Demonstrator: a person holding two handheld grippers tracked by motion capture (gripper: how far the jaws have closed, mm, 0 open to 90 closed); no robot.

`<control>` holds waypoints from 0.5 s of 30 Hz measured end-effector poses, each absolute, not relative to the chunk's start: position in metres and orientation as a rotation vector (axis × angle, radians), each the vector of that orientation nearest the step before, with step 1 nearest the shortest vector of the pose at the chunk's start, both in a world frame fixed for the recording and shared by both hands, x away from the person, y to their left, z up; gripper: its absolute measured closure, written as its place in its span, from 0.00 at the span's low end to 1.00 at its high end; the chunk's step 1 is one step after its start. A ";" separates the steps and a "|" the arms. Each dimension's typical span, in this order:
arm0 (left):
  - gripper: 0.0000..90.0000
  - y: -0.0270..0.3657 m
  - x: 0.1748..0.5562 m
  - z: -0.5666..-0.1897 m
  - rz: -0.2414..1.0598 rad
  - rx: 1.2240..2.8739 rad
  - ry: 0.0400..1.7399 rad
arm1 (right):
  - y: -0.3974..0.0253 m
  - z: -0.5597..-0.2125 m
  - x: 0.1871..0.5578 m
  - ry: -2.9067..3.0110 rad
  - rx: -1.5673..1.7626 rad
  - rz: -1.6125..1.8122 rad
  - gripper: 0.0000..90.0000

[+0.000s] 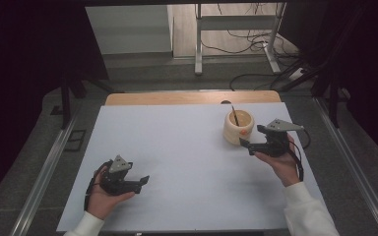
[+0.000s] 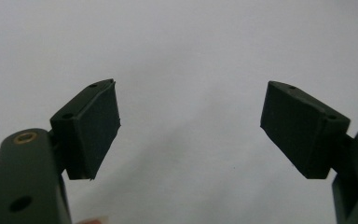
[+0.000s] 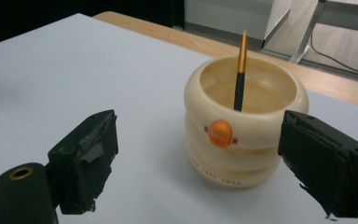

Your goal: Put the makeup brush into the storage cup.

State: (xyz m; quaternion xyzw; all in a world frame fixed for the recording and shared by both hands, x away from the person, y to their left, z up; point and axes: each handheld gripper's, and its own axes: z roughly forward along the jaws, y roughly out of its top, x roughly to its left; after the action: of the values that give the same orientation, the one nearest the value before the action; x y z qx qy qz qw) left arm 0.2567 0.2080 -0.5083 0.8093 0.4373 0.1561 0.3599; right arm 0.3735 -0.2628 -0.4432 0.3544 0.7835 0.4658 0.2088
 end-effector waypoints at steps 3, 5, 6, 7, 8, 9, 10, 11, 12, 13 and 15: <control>0.22 0.208 0.256 -0.508 0.401 2.087 1.130 | -0.265 -0.446 0.369 2.184 0.987 1.295 0.13; 0.22 0.208 0.256 -0.508 0.403 2.089 1.130 | -0.266 -0.449 0.367 2.193 0.984 1.286 0.13; 0.22 0.208 0.256 -0.508 0.404 2.088 1.130 | -0.266 -0.450 0.365 2.199 0.985 1.280 0.13; 0.22 0.208 0.256 -0.508 0.405 2.089 1.129 | -0.266 -0.451 0.364 2.207 0.990 1.276 0.13; 0.22 0.208 0.256 -0.508 0.405 2.088 1.130 | -0.267 -0.452 0.362 2.207 0.986 1.274 0.13; 0.22 0.208 0.256 -0.508 0.405 2.087 1.129 | -0.267 -0.453 0.361 2.209 0.985 1.275 0.13; 0.22 0.208 0.256 -0.508 0.406 2.087 1.129 | -0.267 -0.454 0.359 2.212 0.987 1.274 0.13; 0.22 0.208 0.256 -0.508 0.406 2.086 1.130 | -0.268 -0.454 0.357 2.214 0.988 1.274 0.13; 0.22 0.208 0.256 -0.508 0.405 2.087 1.130 | -0.268 -0.455 0.355 2.217 0.988 1.273 0.13; 0.22 0.208 0.256 -0.508 0.405 2.088 1.129 | -0.269 -0.457 0.353 2.224 0.989 1.267 0.13; 0.22 0.208 0.256 -0.508 0.404 2.089 1.129 | -0.270 -0.460 0.349 2.237 0.999 1.260 0.13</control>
State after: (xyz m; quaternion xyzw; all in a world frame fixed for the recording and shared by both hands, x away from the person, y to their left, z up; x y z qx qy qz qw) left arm 0.2561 0.2081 -0.5084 0.8097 0.4376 0.1565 0.3583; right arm 0.3488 -0.2699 -0.4596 0.3557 0.7970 0.4489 0.1919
